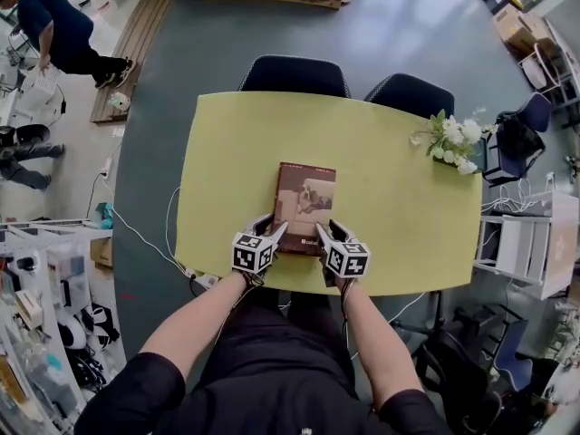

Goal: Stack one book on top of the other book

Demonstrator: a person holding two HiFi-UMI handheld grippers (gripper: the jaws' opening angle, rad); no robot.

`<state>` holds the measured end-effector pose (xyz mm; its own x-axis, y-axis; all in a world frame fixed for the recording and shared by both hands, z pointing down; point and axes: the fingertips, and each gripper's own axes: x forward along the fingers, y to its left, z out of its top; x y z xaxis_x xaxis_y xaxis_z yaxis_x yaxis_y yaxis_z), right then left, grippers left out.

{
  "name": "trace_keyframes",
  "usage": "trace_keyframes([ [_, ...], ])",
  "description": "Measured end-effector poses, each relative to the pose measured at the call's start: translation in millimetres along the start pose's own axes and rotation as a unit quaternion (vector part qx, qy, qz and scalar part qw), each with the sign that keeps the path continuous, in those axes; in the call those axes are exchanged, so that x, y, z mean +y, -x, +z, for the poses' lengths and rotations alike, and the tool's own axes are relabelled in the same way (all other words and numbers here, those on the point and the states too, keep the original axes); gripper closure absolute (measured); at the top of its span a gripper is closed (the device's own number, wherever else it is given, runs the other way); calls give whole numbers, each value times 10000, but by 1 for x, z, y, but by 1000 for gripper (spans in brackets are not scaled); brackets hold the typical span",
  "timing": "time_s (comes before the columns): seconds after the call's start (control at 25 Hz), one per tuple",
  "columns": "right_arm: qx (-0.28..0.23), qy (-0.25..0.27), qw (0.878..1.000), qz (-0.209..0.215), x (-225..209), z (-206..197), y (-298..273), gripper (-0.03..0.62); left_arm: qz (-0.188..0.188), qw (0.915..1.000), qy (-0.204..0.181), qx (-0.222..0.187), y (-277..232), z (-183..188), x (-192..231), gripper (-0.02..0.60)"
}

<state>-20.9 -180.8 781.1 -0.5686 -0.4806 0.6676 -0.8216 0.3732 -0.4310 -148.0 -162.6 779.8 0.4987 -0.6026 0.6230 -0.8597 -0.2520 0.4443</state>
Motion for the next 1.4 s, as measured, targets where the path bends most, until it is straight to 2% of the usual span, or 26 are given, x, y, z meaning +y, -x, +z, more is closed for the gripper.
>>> trace_keyframes([
  [0.4, -16, 26, 10000, -6, 0, -1, -1, 418, 23, 10000, -79, 13, 1, 0, -1, 396],
  [0.8, -158, 99, 9997, -154, -13, 7, 13, 418, 197, 9996, -89, -169, 15, 9, 13, 396],
  [1.0, -541, 205, 9979, -291, -18, 31, 37, 418, 307, 9983, -166, -457, 38, 28, 21, 405],
  [1.12, -867, 408, 9950, -288, -9, 57, 57, 419, 328, 9960, -342, -763, 62, 53, 17, 440],
  [1.28, -1349, 798, 9873, -264, 17, 98, 87, 441, 230, 9887, -737, -1289, 97, 99, -3, 496],
  [1.4, -1794, 1072, 9775, -288, 47, 127, 119, 484, 145, 9806, -983, -1690, 127, 130, -23, 539],
])
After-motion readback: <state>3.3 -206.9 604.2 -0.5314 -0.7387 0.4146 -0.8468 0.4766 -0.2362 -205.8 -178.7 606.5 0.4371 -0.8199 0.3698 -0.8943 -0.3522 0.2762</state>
